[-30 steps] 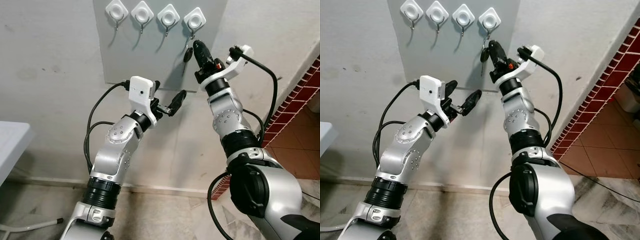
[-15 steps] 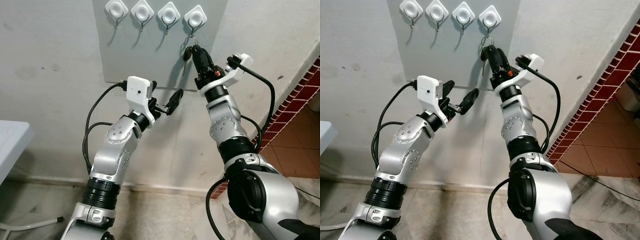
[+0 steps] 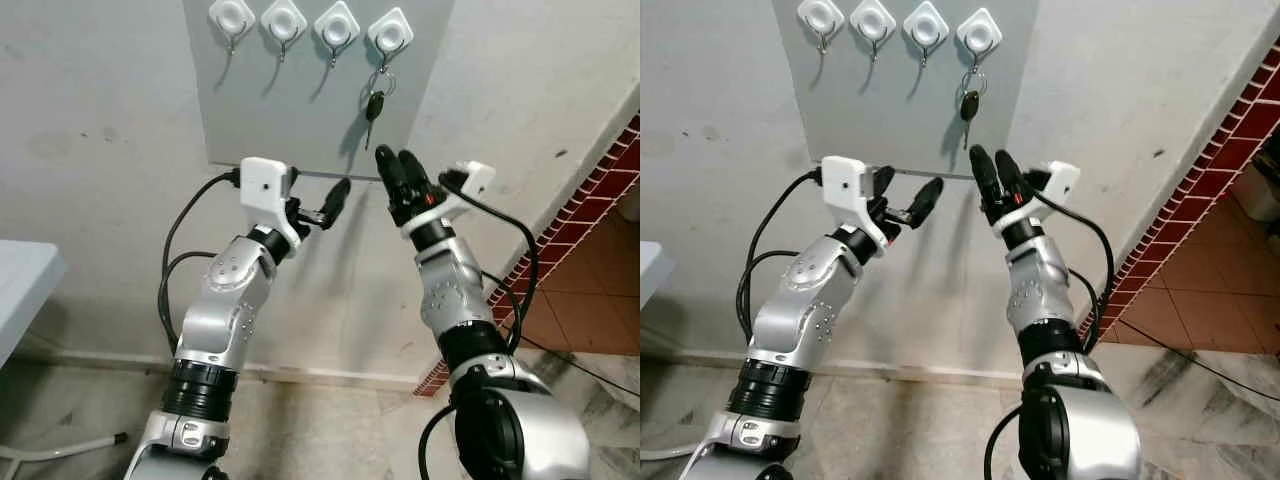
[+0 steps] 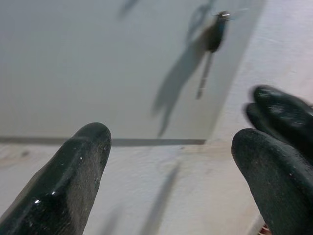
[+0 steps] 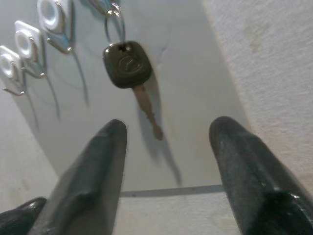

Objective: Hang keys on a hook

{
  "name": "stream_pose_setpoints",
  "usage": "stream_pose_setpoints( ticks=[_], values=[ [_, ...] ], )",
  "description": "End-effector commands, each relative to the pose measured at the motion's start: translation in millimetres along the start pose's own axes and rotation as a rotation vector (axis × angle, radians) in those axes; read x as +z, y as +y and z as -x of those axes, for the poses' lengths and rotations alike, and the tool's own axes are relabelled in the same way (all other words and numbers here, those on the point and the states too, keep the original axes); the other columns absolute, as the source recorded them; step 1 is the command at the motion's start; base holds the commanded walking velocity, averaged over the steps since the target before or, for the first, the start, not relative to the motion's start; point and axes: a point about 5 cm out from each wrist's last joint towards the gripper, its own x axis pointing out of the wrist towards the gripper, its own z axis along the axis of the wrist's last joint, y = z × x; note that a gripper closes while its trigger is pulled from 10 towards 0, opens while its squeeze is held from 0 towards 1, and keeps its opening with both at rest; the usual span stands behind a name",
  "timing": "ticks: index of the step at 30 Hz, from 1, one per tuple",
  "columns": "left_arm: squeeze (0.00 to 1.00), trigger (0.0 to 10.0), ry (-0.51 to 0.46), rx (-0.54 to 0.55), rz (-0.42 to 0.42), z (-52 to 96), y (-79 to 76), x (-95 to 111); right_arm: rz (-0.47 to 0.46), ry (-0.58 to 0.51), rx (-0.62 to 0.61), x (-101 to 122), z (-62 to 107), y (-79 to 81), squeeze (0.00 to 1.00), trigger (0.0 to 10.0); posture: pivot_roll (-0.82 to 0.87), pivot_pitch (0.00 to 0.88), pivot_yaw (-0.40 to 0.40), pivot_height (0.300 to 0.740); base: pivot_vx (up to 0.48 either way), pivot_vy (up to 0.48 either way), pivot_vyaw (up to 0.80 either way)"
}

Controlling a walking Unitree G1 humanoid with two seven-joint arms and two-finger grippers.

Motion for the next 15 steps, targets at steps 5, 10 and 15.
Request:
stream_pose_setpoints(
  ticks=[5,10,15],
  values=[
    [0.0,10.0,0.055,0.098,0.024,10.7,15.5,-22.1,0.043,-0.003,-0.033,-1.0,17.9,-6.3,1.0,10.0,-0.01,0.045,-0.05,0.74,0.0,0.0,0.0],
    [0.0,10.0,0.084,0.133,0.039,16.2,24.1,-34.0,0.062,0.008,-0.077,-4.5,32.1,-12.6,1.0,10.0,-0.01,0.028,-0.043,0.74,0.0,0.0,0.0],
    [0.0,10.0,0.123,0.19,0.042,21.3,35.2,-50.1,0.122,0.045,-0.18,-11.5,56.6,-25.7,0.0,10.0,-0.02,0.02,-0.032,0.74,0.0,0.0,0.0]
  ],
)
